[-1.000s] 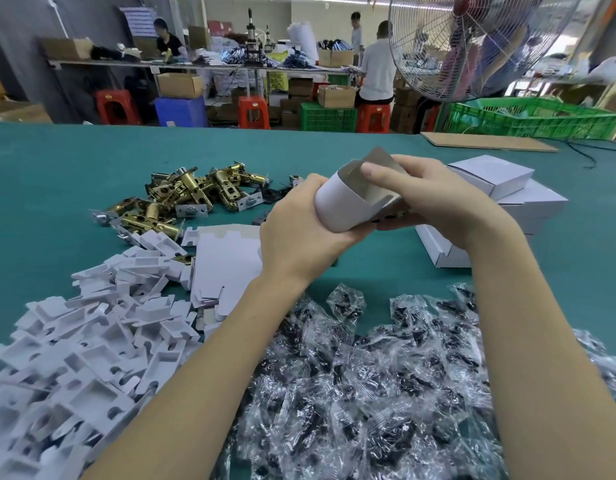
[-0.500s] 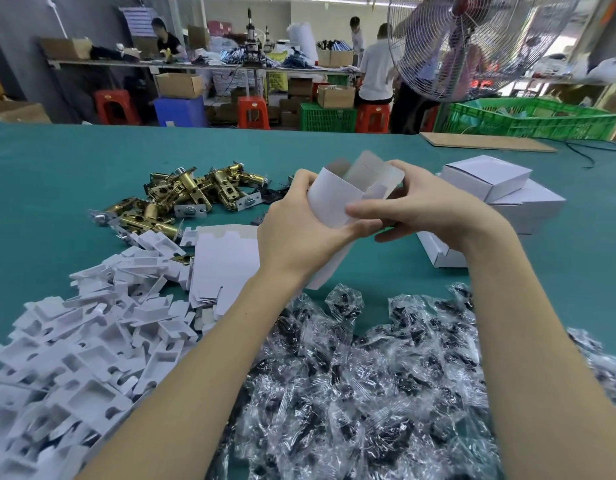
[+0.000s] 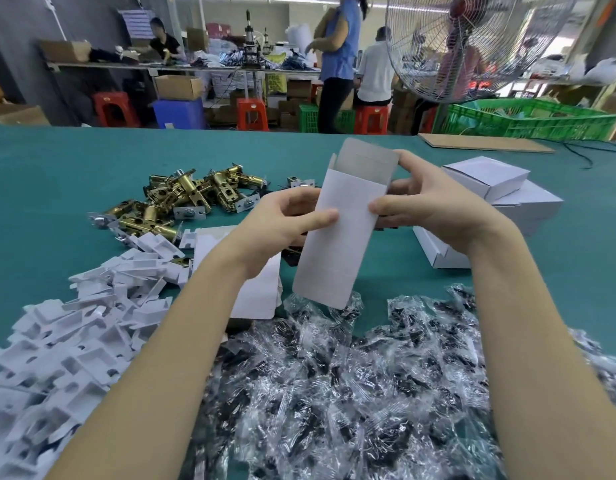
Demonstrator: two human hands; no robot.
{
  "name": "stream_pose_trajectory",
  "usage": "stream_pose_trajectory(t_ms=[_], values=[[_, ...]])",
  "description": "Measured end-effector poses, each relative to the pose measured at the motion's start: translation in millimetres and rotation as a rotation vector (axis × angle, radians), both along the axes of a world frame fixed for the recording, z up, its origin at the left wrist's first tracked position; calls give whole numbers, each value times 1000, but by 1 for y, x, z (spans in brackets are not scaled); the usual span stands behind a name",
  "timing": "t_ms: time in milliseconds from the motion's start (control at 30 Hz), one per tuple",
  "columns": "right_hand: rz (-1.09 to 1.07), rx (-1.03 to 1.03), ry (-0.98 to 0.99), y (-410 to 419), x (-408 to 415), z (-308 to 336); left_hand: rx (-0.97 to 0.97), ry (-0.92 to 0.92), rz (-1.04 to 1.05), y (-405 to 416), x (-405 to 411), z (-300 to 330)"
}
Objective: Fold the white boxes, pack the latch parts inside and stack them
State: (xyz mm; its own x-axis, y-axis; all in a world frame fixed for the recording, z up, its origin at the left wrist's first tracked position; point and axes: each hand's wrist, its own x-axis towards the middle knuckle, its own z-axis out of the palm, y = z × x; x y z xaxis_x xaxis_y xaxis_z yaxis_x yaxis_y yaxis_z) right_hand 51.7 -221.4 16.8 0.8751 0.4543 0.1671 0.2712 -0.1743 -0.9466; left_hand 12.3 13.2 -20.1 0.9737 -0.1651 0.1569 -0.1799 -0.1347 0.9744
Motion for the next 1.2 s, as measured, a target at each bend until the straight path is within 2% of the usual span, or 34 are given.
stream_pose_trajectory(t_ms=[100,267,600,833,1033,1200], values=[[28,19,60,7,1,-7,-87,-14,67,-3,2,0],[36,-16,24,16,5,-16,-129,-59,124,-5,4,-2],[-6,2,-56,19,5,-21,-103,-63,119,0,7,-4],[-70,192,-164,30,3,-22,-110,-100,181,3,9,-6],[-197,201,-277,35,6,-30,-95,-128,175,-2,9,-7],[-176,181,-260,32,8,-31,-60,-104,171,1,10,-8]])
